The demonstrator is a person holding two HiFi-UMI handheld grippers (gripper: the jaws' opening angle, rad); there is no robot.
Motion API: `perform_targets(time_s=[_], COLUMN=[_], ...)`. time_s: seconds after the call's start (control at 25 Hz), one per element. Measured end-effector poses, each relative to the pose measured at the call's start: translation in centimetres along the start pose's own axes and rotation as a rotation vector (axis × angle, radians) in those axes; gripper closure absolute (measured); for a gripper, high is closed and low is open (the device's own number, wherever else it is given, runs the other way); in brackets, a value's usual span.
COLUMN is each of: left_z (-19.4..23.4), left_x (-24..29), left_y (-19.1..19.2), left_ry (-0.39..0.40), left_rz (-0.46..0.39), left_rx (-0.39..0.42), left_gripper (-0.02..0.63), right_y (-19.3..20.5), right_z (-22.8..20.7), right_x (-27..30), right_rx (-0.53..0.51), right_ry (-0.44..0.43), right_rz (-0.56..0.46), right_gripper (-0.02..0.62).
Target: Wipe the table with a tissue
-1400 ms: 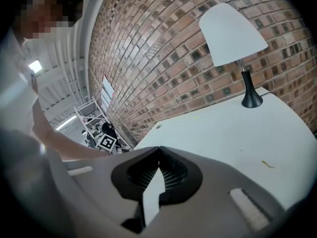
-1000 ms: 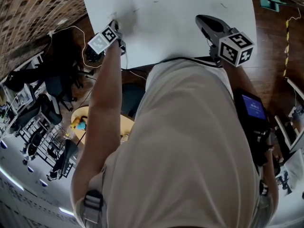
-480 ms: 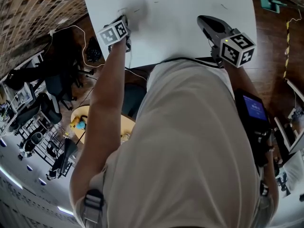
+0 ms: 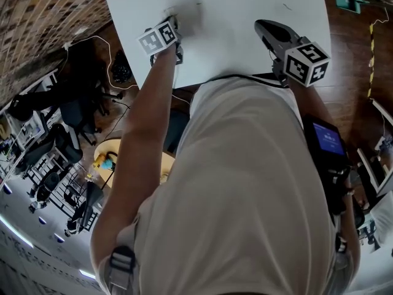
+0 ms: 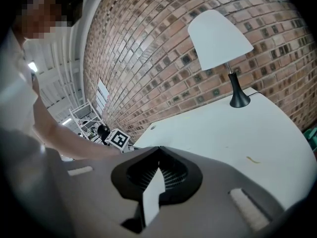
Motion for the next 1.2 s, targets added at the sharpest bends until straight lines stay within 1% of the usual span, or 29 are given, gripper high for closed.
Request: perform_targets(time_s=[0.12, 0.28, 0.36, 0.52, 0.68, 0.8, 0.88, 0.96, 1.12, 1.2], left_z=[-0.6, -0.5, -0.6, -0.9, -0.8, -1.5, -1.8, -2.2, -4.5, -6.1], left_x=[0.3, 0.2, 0.3, 0.4, 0.7, 1.0, 1.1, 1.2, 1.2, 1.0], left_y=[-0.2, -0.4, -0.4, -0.5, -0.4, -0.4, -0.5, -0.3, 0.6, 1.5], left_ry=[-0.028, 0.012, 0.02, 0.043, 0.104, 0.162, 0.172, 0.203, 0.32, 0.407], left_rz=[0.002, 0.015, 0.019, 0.02, 0.03, 0.057, 0.076, 0.086, 0.121, 0.148], left_rx=[0.005, 0.031, 0.047, 0.107, 0.136, 0.181, 0.214, 0.228, 0.273, 0.291], left_gripper=[0.584, 0.584, 0.584, 0.584, 0.584, 0.584, 0.584, 0.584, 0.586, 0.586], right_y=[-0.1, 0.0, 0.1, 0.1, 0.2, 0.6, 0.9, 1.1, 1.6, 1.9], right_z=[-0.2, -0.5, -0.6, -0.3, 0.0, 0.3, 0.7, 1.2, 2.2, 2.6], right_x=[-0.4, -0.6, -0.6, -0.5, -0.4, -0.2, -0.1, 0.1, 0.5, 0.6], right_rx=[0.008, 0.014, 0.004, -0.006, -0.006, -0.004, -0.004, -0.006, -0.008, -0.005], right_ry=[0.004, 0.011, 0.012, 0.011, 0.017, 0.022, 0.025, 0.03, 0.041, 0.05], right_rz=[-0.013, -0.013, -0.005, 0.001, -0.005, -0.007, -0.012, -0.018, -0.029, -0.039], right_gripper=[0.588, 0.588, 0.588, 0.588, 0.587, 0.588, 0.588, 0.588, 0.588, 0.588])
Point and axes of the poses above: the fingertips, and each gripper's own axes: x forward along the fingers, z to its left, y out of its underside, the point moved 4 cm from there along -x, backward along the fingers, and after that the axes turned 12 degrees about x, right-handed, at the moved point
